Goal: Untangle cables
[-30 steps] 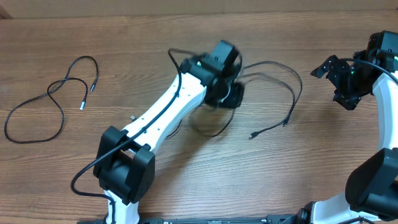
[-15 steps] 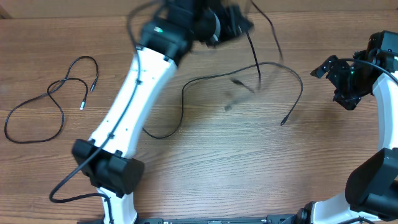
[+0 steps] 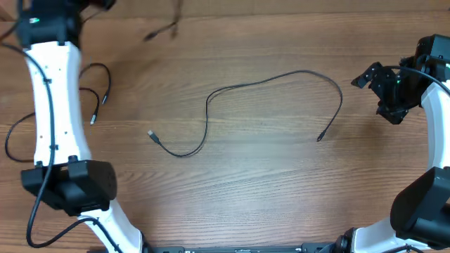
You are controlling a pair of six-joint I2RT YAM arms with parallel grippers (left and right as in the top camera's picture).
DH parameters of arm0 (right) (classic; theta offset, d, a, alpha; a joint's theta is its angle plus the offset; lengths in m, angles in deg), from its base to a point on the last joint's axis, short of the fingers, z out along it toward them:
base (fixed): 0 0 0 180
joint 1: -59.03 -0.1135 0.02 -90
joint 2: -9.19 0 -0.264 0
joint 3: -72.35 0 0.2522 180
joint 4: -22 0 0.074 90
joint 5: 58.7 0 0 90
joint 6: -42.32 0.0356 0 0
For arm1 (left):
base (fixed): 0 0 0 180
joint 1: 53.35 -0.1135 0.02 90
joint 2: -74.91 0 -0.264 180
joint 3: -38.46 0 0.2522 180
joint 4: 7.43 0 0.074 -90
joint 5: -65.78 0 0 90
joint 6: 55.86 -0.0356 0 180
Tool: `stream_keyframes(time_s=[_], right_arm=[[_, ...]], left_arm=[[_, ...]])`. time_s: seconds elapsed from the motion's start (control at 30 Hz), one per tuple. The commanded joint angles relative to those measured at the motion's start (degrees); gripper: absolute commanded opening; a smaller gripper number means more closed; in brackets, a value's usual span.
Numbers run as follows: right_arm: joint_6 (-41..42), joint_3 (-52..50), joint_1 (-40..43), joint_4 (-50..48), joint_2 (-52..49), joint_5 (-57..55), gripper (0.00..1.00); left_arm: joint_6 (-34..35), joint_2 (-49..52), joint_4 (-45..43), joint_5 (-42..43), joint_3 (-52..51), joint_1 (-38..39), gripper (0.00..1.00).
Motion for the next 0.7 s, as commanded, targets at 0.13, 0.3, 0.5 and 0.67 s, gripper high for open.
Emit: stream_keyframes(time_s=[0.13, 0.3, 0.5, 0.67], right_arm=[[-0.4, -0.3, 0.2, -0.2, 0.7, -0.4, 1.0], [-0.4, -0.3, 0.2, -0.2, 0.7, -0.3, 1.0], [-0.4, -0.3, 0.2, -0.2, 0.7, -0.3, 1.0], [-0.4, -0.3, 0.2, -0.2, 0.7, -0.3, 1.0]], left_arm=[[-2.6, -0.8, 22.0, -26.3, 0.3, -7.4, 0.04], [-2.6, -0.8, 30.0, -41.1, 0.2, -10.0, 0.04], [-2.7, -0.7, 33.8, -48.7, 0.1, -12.0, 0.04], [-2.7, -0.7, 33.8, -47.8, 0.0, -11.9, 0.38]])
